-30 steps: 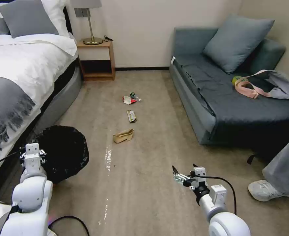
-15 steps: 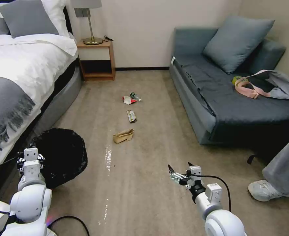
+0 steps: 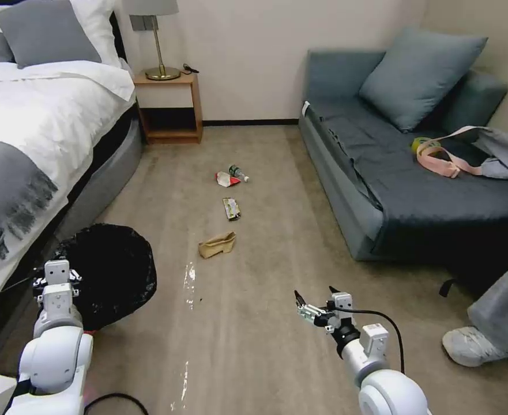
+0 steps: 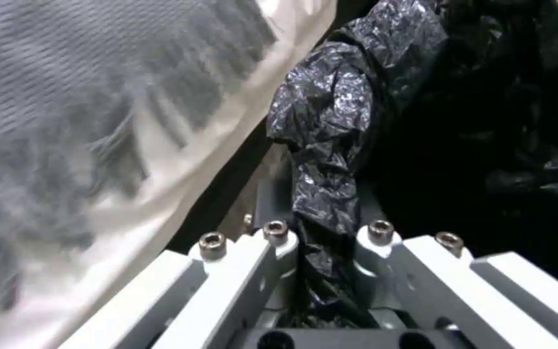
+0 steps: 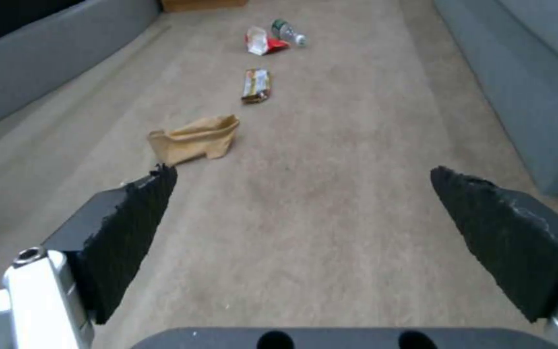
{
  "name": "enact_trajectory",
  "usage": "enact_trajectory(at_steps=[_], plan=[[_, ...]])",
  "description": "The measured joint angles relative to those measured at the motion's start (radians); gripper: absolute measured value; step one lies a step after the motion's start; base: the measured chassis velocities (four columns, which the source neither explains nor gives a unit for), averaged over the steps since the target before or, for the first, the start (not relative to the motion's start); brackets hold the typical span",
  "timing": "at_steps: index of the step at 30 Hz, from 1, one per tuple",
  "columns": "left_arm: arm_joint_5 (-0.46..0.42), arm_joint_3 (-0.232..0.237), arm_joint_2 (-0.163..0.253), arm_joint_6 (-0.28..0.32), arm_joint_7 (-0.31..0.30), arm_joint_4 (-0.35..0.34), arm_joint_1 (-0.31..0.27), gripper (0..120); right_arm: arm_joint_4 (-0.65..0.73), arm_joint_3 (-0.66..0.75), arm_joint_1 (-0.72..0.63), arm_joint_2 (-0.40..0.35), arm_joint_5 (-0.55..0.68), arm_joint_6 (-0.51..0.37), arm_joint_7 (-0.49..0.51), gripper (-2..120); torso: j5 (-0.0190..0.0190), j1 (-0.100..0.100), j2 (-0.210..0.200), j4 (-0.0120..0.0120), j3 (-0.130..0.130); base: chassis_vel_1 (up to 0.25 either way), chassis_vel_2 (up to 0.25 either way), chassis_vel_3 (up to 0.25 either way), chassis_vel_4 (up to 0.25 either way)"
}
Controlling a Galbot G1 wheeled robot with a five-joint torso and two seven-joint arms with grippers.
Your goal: Pick up the trash bin, then pick up the garbage on the floor and place it into the trash bin.
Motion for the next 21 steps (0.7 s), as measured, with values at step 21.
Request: enact_trajectory(at_steps=[21], plan=[[-0.007,0.001,0.008,-0.004,0.000,0.011,-0.010,5,-0.020,-0.016,0.007,0.002,-0.013,0.002,0.001,100,0.0002,0.000,0.000,0.0001,0.000,-0.119,0.116,0.118,-0.116]])
